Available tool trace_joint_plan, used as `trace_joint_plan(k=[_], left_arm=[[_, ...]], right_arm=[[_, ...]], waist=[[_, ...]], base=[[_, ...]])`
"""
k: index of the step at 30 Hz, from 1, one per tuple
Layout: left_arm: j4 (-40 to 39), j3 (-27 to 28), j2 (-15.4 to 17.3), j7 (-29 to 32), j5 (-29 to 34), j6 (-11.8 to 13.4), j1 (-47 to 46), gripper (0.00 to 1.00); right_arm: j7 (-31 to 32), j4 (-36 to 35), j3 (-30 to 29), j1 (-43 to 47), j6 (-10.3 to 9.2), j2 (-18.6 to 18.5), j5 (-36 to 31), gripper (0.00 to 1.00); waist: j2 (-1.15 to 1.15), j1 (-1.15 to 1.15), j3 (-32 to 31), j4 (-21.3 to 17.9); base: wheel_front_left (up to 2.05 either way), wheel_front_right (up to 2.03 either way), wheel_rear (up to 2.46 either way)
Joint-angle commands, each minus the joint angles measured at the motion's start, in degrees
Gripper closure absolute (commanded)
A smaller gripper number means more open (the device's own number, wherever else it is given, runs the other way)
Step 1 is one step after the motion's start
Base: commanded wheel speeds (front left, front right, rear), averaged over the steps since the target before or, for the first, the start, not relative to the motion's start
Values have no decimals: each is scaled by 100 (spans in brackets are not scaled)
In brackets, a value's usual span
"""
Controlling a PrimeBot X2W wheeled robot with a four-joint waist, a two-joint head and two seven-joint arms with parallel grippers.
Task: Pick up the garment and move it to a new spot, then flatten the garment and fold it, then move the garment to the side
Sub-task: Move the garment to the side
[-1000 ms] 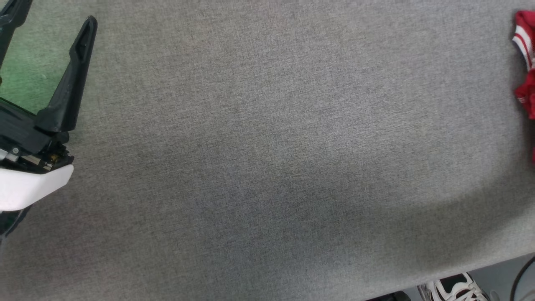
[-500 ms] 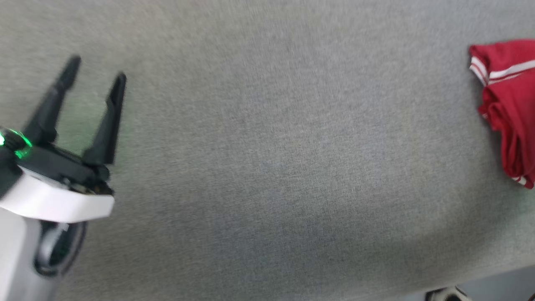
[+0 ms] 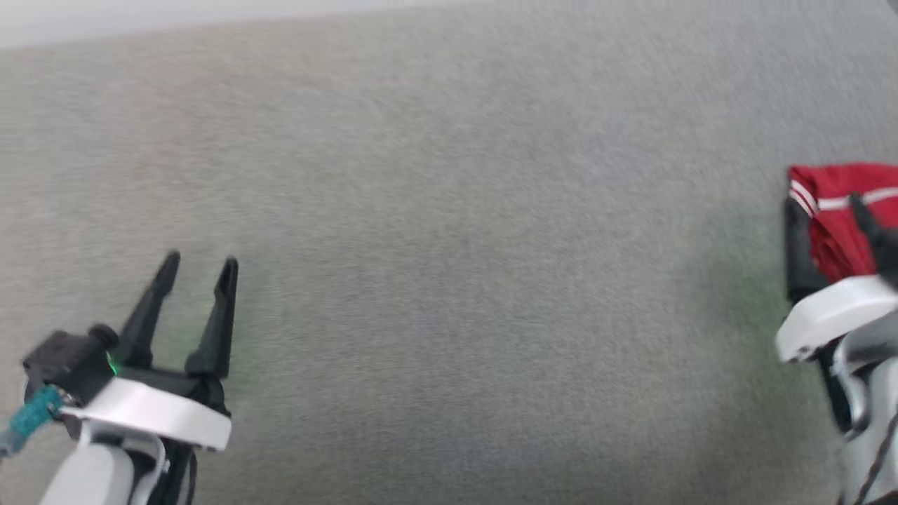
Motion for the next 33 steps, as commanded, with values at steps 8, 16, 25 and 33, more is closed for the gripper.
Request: trace_joint_plan(k=[8,16,25,33], left_arm=[[411,142,-262,-28,61,14,508,0],[373,419,-548,-28,233,14,945,0],[51,676,-715,-28,342,14,1509,0],[-221,722,-790,-28,534,14,1704,0]], right_arm=[[-606,-45,295,606,-12,322,269,0],[-773,-191,350,1005,-11,431,595,0],[-696,-627,605,1431,-11,378,870,0],[-650,-1102,418,1957,-10,417,1070,0]], waist=[[0,0,-839,626],[0,0,-1304,866],[0,0,-1617,912],[0,0,-1752,1012]], base=[[0,0,0],[0,0,0],[0,0,0],[0,0,0]])
